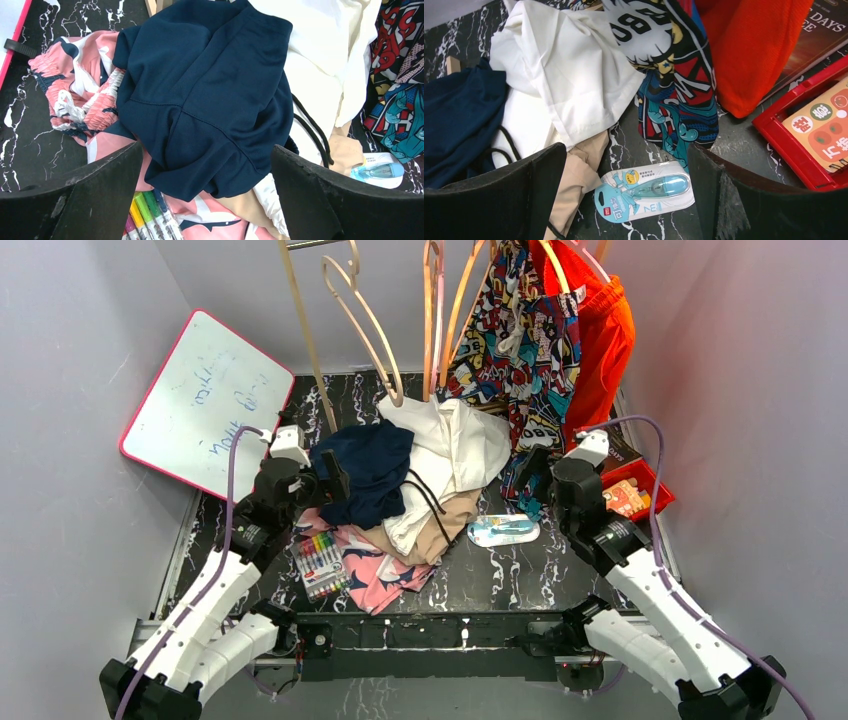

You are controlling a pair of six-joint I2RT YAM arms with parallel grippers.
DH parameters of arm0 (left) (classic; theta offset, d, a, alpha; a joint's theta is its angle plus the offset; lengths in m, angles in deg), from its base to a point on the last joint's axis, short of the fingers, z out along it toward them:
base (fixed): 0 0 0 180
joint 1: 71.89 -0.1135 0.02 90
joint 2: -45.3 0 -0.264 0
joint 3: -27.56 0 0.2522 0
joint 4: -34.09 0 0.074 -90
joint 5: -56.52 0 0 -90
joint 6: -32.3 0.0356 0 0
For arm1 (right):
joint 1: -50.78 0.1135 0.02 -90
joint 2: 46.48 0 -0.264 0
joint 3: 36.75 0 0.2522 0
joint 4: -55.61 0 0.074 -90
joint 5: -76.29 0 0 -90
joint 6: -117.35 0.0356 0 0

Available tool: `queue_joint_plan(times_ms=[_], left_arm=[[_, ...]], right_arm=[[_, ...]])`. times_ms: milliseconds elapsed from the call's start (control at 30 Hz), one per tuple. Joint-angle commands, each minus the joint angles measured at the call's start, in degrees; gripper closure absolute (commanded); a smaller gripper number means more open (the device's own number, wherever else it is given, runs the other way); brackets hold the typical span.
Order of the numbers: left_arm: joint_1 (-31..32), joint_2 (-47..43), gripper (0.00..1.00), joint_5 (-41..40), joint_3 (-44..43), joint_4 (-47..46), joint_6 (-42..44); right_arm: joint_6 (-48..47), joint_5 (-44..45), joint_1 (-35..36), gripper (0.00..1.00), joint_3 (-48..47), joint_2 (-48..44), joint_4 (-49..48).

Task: Place the shorts on the hanger
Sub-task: Adjust the shorts at the center of the board.

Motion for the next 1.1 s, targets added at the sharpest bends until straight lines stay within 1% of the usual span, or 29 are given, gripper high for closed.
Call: queue_joint_plan(times_ms=[0,67,133,233,300,367,433,500,600,667,833,933,1067], left_arm=[[0.3,-2.2,0.02,-1.7,-0.4,-2.2,-0.4],[0.3,-3.1,0.02,-1.9,0.2,-2.8,-0.7],[0.3,-4.1,0.02,-1.8,1.3,-3.5,-0.1],[0.3,-5.8,0.02,-1.7,2.0,-4.2,1.4],[0.3,-6.9,0.02,-2.4,2.3,-4.3,1.9],[0.3,-7.9,0.02,-3.7,2.6,-4.0,1.8],[0.3,-8.7,0.02,-4.7,2.8,-3.8,2.0],[0.3,-9.3,0.02,-5.5,3.0,-3.8,2.1],[0.3,-9.3,0.02,-6.1,3.3,-3.9,2.0],[0.3,-8.4,0.02,-6.2,3.1,-3.6,1.9],[0.3,-6.4,0.02,-6.2,2.1,-2.5,1.2],[0.3,-6.2,0.02,-6.1,2.1,-2.5,1.2],[0.3,-6.6,0.02,-6.1,2.2,-2.5,1.2]], right_arm=[[-3.0,-3.7,0.3,0.02,-6.3,0.9,-0.7],[-5.7,-5.3,0.3,0.02,-9.3,1.2,0.0],[-9.9,-10.1,0.4,0.02,-12.9,2.0,1.0],[-15.2,-23.7,0.4,0.02,-16.7,3.1,0.5],[-15.0,-30.5,0.6,0.02,-17.8,4.5,-1.3],[-14.1,-33.3,1.4,0.02,-19.4,7.6,-0.7],[-13.7,-32.3,3.7,0.02,-20.0,11.0,0.3],[-13.3,-28.8,7.4,0.02,-18.6,13.3,-0.7],[-11.5,-25.9,11.9,0.02,-15.2,15.8,-4.0],[-9.3,-25.5,14.0,0.03,-12.5,18.0,-7.2],[-2.3,-26.2,17.0,0.14,-7.7,24.0,-15.9],[2.5,-27.9,17.2,0.21,-4.1,26.0,-24.7],[4.6,-29.3,18.4,0.29,-4.3,31.6,-32.2]])
